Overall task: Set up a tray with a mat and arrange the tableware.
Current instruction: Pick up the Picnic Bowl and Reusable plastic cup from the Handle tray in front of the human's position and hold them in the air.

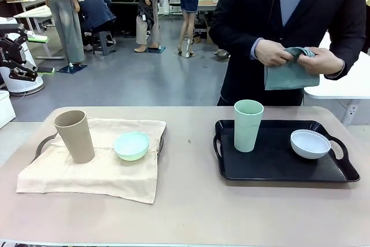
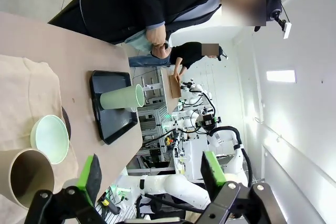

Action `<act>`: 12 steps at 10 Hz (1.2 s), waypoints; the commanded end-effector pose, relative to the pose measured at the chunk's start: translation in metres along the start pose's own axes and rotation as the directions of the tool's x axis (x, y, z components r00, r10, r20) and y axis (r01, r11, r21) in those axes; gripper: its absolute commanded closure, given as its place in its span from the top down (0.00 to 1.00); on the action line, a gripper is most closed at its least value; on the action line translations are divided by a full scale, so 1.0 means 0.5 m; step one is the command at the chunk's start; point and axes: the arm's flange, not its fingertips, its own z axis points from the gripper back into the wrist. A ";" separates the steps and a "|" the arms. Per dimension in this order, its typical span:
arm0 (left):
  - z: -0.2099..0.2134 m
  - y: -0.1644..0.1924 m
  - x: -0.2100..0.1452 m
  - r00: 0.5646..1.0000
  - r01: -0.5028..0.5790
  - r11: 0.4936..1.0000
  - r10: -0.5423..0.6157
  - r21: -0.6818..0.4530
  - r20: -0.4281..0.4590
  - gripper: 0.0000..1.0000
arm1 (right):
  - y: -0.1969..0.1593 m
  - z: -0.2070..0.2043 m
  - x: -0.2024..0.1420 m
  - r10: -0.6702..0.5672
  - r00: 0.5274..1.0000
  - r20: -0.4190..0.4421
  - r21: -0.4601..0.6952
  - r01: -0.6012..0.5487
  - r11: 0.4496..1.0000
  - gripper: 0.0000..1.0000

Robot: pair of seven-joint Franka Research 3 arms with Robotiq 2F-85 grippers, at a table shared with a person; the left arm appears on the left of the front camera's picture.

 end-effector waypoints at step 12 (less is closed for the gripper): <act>0.006 -0.002 0.004 1.000 0.008 1.000 -0.007 0.017 -0.016 1.00 | 0.005 -0.001 0.000 0.019 1.000 0.000 0.031 -0.019 0.999 0.81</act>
